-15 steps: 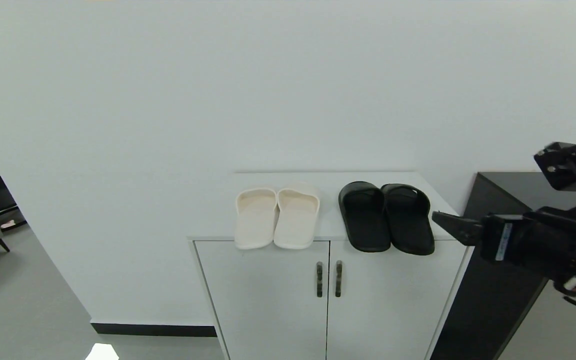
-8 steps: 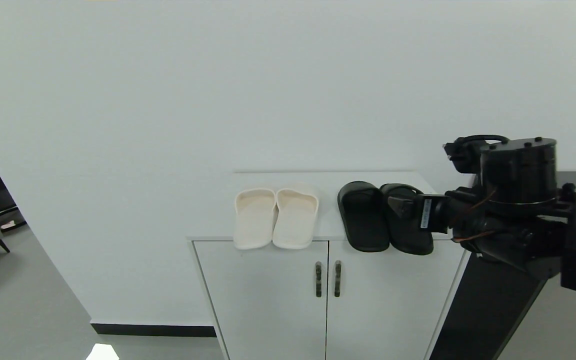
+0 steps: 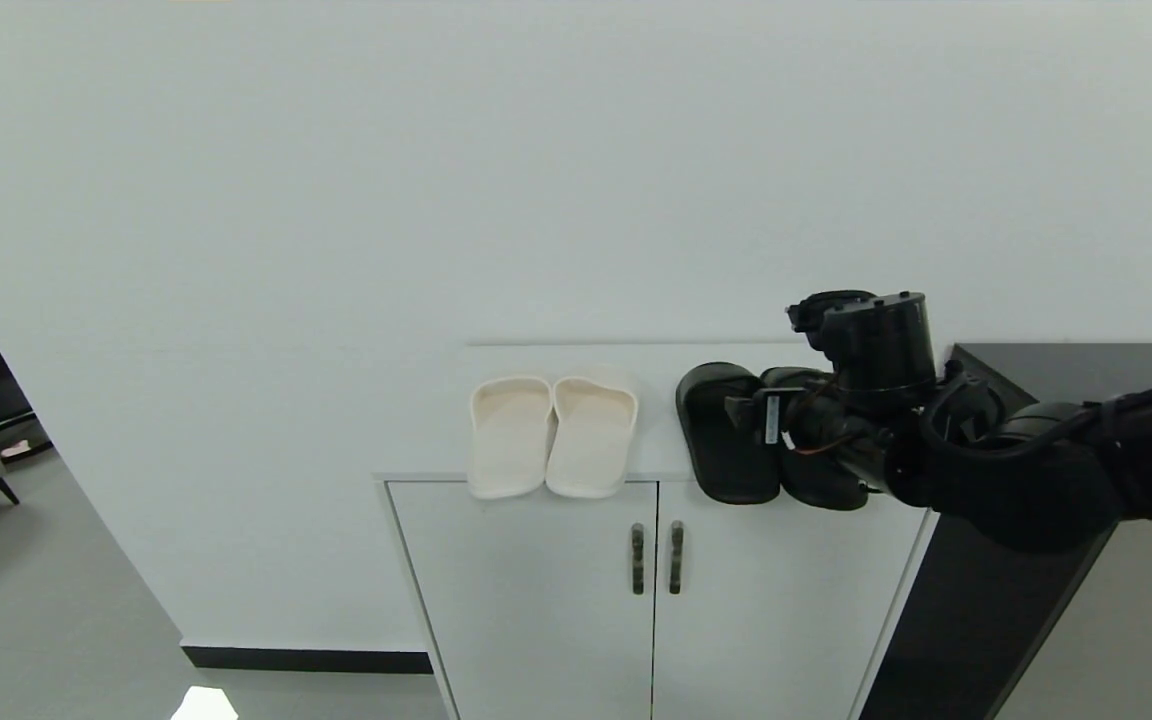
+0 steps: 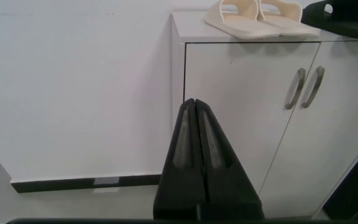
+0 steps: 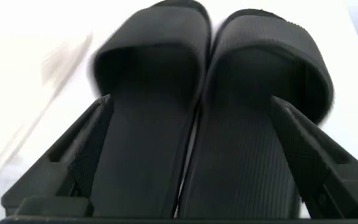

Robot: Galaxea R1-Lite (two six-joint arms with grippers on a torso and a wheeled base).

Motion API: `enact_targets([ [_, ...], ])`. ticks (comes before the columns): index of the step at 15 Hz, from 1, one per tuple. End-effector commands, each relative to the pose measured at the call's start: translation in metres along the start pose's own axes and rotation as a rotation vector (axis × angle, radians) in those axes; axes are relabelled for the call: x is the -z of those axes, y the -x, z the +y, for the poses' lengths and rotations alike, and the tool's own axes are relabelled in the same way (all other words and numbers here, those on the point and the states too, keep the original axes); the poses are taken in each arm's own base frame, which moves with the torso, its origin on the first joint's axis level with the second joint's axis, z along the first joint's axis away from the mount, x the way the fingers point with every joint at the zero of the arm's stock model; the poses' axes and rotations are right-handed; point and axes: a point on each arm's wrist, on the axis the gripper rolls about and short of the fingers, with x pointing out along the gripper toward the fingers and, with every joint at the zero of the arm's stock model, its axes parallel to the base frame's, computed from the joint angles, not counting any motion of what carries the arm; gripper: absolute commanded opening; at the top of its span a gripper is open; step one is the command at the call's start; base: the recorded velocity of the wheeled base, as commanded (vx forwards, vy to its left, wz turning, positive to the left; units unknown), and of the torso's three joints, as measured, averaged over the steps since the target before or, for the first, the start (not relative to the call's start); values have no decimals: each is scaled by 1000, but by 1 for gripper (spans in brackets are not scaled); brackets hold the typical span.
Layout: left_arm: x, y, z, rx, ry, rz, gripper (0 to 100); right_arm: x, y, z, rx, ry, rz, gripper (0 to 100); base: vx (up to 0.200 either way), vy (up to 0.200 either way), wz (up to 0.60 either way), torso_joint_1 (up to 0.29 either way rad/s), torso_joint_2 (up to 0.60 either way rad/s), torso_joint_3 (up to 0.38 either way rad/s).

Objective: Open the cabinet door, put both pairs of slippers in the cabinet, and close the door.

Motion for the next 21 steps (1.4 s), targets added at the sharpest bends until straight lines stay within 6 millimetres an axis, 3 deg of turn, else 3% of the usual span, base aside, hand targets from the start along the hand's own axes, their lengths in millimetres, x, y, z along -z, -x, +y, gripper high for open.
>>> enact_targets([
  [1, 0, 0, 0, -1, 1, 1, 0, 6, -22, 3, 18, 8, 15, 100, 0, 0, 0, 0, 0, 0],
  [13, 0, 0, 0, 0, 1, 1, 0, 10, -83, -7, 99, 14, -3, 100, 0, 0, 0, 0, 0, 0],
  [14, 0, 0, 0, -1, 1, 1, 0, 7, -85, -9, 106, 7, -16, 0, 0, 0, 0, 0, 0, 0],
  [18, 0, 0, 0, 0, 1, 1, 0, 1, -82, -8, 96, 3, -34, 0, 0, 0, 0, 0, 0, 0],
  [21, 0, 0, 0, 0, 1, 1, 0, -9, -57, 0, 49, 1, -50, 0, 0, 0, 0, 0, 0, 0],
])
